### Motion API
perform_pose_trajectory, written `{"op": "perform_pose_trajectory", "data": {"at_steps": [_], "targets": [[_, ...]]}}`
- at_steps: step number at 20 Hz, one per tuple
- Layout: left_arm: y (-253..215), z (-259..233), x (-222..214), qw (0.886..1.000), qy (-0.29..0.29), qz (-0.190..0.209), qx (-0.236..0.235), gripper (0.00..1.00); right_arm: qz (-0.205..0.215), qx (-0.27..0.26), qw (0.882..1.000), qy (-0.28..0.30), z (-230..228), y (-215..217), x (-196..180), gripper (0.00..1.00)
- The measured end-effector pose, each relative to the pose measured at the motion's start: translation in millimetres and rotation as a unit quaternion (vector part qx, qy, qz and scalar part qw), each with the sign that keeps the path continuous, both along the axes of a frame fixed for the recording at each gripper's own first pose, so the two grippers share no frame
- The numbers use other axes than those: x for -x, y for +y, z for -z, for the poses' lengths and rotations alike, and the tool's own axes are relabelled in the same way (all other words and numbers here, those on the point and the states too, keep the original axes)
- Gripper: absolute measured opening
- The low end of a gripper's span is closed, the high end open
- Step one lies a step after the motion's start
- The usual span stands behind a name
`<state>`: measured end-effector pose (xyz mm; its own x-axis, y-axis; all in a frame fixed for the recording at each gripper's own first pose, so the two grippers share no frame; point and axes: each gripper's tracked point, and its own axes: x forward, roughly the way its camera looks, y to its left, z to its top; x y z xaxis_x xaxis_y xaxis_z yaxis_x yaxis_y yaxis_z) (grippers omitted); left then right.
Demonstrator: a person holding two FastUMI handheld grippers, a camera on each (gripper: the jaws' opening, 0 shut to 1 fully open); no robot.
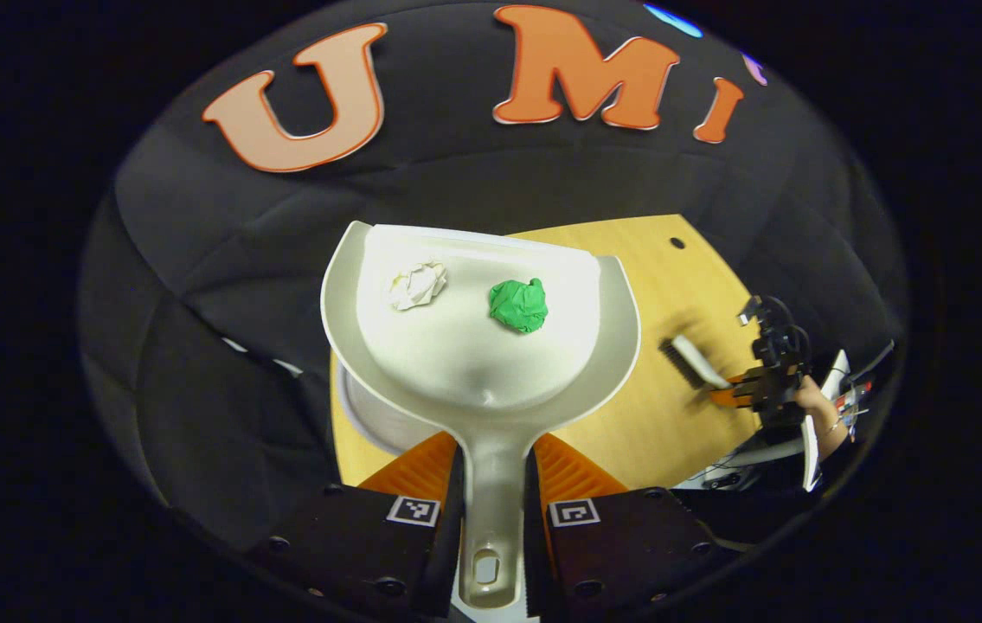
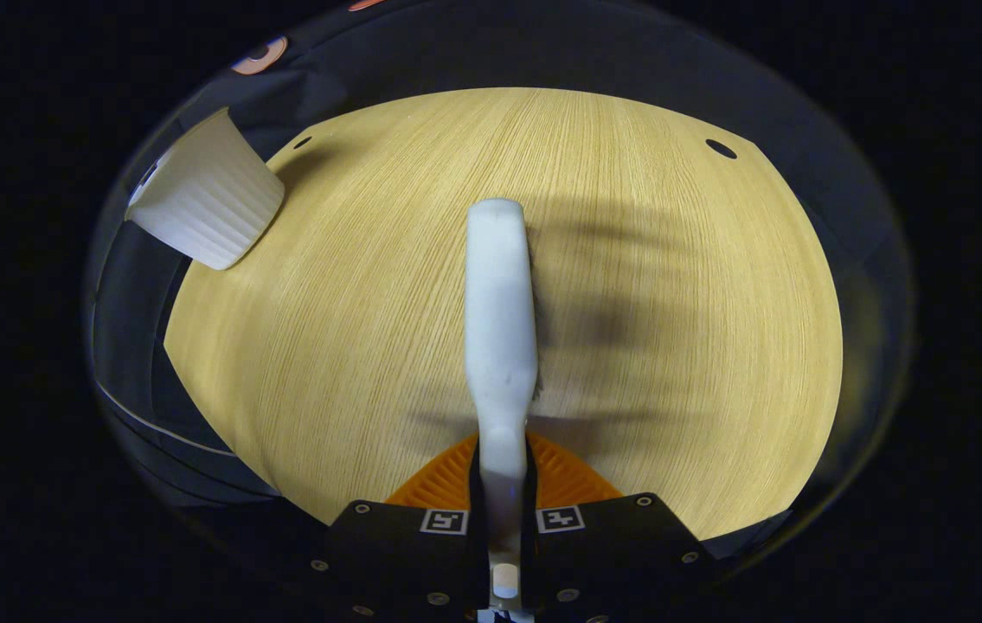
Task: Pick up the small broom and dustpan from the desktop, sweep the trash into the dustpan with the broom, and then empty the trash into the garbage bin.
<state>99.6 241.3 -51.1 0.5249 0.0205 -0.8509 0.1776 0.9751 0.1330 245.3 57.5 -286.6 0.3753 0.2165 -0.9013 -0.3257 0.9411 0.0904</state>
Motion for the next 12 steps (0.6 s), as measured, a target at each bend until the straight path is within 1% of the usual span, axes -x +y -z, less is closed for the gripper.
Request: {"op": "perform_pose_trajectory", "data": {"at_steps": [2, 3, 5, 6, 10, 12], "targets": [[32.3, 2.2, -0.6, 0.998, 0.005, -0.012, -0.057, 0.31, -0.001, -0.002, 1.0, 0.0, -0.7, -0.1, -1.3, 0.14], [44.7, 0.8, -0.8, 0.996, 0.007, -0.009, -0.092, 0.32, -0.002, -0.001, 1.0, 0.0, -0.6, -1.1, -2.0, 0.14], [56.6, 2.0, 2.6, 0.99, 0.012, -0.004, -0.143, 0.31, -0.004, 0.0, 1.0, 0.0, -1.9, -2.2, -3.8, 0.14], [50.5, 5.8, 5.4, 0.986, 0.017, 0.002, -0.166, 0.31, -0.003, -0.001, 1.0, 0.0, -2.7, -2.2, -3.8, 0.14], [50.7, 10.1, 5.9, 0.975, 0.045, 0.032, -0.215, 0.31, 0.0, -0.006, 1.0, 0.001, -5.3, -4.8, -6.7, 0.14], [50.8, 7.1, 6.0, 0.967, 0.055, 0.052, -0.244, 0.31, 0.002, -0.008, 1.0, 0.001, -5.3, -7.3, -6.3, 0.14]]}}
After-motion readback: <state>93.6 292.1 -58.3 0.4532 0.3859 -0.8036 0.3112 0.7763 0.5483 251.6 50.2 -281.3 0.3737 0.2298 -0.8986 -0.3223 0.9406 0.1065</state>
